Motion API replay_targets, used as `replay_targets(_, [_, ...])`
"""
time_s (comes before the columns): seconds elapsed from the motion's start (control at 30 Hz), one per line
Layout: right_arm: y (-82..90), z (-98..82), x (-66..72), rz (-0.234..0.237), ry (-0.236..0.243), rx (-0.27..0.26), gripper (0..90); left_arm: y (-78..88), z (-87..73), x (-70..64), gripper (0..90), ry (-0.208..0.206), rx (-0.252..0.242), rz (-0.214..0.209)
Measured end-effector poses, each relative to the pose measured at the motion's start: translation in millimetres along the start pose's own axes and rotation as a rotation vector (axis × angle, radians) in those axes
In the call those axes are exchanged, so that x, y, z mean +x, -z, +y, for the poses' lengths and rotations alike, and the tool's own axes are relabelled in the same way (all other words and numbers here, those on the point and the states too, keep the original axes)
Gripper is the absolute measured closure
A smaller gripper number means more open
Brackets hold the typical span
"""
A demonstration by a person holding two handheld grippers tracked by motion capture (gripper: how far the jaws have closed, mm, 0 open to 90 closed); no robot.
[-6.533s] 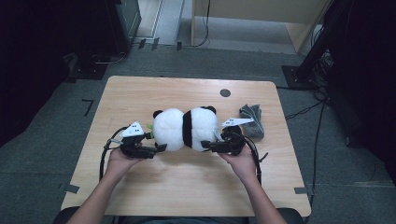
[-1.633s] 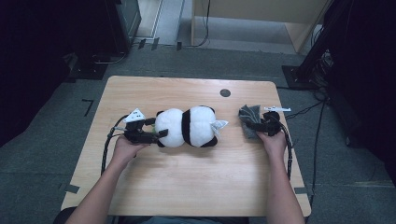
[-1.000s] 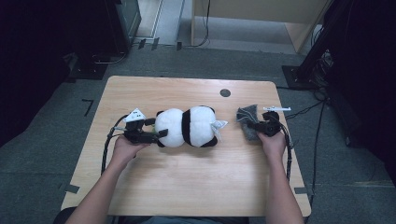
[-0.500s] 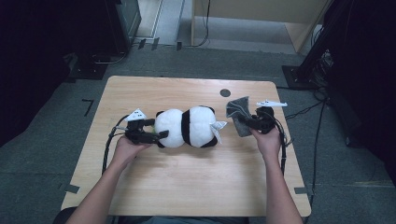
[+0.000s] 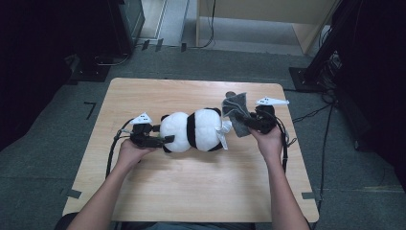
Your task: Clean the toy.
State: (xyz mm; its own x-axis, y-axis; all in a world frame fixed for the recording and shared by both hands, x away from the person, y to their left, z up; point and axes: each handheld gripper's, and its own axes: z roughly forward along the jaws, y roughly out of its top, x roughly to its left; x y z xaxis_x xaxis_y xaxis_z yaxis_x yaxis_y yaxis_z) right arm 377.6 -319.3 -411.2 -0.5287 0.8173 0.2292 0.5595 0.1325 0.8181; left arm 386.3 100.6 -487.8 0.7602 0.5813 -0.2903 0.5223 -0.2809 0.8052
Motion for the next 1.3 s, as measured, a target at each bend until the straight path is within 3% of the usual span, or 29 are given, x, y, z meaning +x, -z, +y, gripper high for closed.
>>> replay_targets(0.13, [-0.8, 11.0, 10.8, 0.012, 0.012, -0.003, 73.2, 1.7, 0.6, -3.2, 28.4, 0.013, 0.001, 0.010])
replay_targets(0.3, [-10.3, 28.0, 20.3, 0.020, 0.026, 0.050, 73.1, 2.8, -0.8, -4.6, 32.0, 0.018, -0.007, 0.020])
replay_targets(0.7, [-31.4, 79.3, 47.9, 0.041, 0.073, 0.095, 73.1, 2.1, -2.9, -5.9, 32.1, 0.025, -0.034, 0.029])
replay_targets(1.3, [-92.7, 106.0, 92.7, 0.081, 0.115, 0.187, 72.5, 4.0, -2.3, -8.6, 39.5, 0.037, -0.022, 0.034])
